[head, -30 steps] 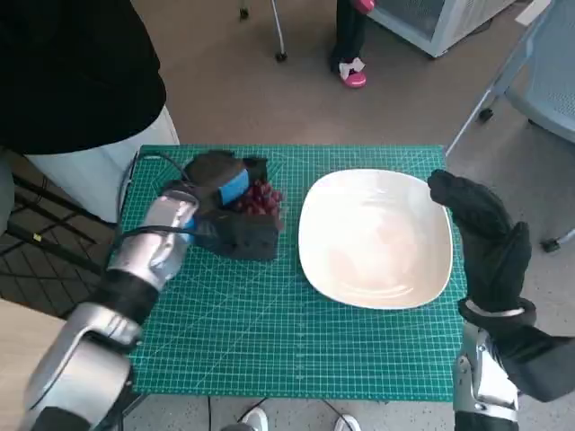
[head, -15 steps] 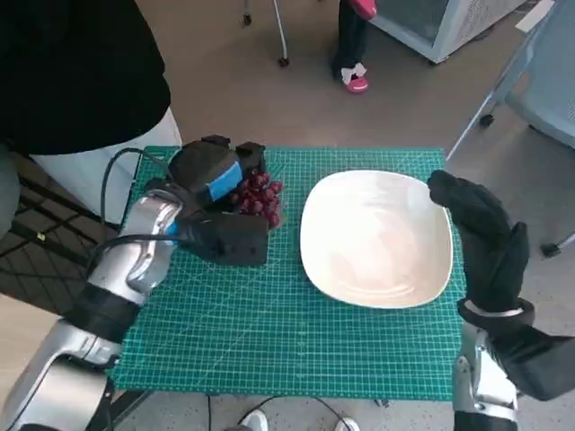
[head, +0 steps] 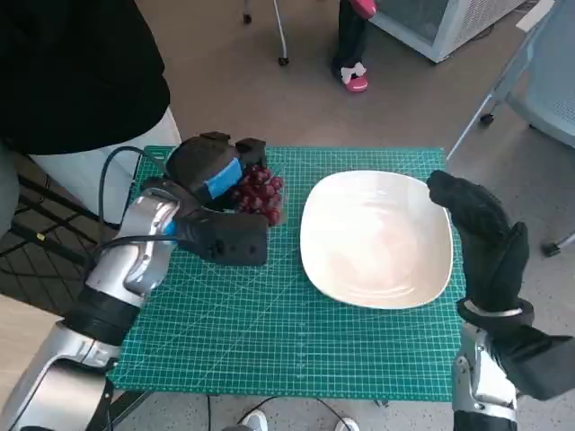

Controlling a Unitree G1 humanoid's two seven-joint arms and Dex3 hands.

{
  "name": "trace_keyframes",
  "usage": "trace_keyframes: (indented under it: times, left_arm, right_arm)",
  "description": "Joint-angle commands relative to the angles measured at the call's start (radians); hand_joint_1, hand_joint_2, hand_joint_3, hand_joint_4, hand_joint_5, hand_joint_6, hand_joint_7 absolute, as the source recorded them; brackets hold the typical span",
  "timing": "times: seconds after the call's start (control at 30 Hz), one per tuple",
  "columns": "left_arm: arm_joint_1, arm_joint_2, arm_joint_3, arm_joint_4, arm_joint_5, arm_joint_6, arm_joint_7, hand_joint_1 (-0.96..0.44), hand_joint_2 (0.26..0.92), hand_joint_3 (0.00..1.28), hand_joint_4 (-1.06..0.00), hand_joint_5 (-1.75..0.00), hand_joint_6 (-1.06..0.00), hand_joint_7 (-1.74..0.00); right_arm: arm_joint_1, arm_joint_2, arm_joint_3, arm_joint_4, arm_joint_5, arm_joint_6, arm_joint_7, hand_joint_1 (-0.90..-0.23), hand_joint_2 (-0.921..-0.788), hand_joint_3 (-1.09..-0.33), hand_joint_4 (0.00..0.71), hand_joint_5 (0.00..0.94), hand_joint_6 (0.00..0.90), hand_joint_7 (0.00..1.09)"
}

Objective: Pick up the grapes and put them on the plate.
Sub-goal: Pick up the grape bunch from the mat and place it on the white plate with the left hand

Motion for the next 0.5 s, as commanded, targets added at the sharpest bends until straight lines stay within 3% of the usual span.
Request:
trace_keyframes:
  times: [0.03,0.27,0.5]
  left_arm:
    - [-0.035,-0.047,-0.017,-0.048,0.009,0.016,-0.030,0.00,0.921,0.13,-0.61,-1.22,-0.56,-1.26]
    - [-0.068,-0.118,-0.042,-0.138,0.013,0.025,-0.082,0.00,0.921,0.15,-0.61,-1.32,-0.54,-1.17]
    - [-0.144,-0.188,-0.088,-0.064,0.030,-0.049,-0.045,0.00,0.921,0.14,-0.62,-1.35,-0.55,-1.13]
  right_arm:
    - [0.011,-0.004,-0.004,0.009,0.009,0.006,0.009,-0.626,-0.921,-0.841,0.444,0.003,0.148,0.24]
    - [0.017,-0.011,-0.010,0.000,0.014,0.008,0.012,-0.626,-0.921,-0.841,0.444,0.003,0.148,0.24]
    - [0.029,-0.018,-0.019,-0.014,0.023,0.012,0.014,-0.624,-0.921,-0.840,0.446,0.003,0.149,0.24]
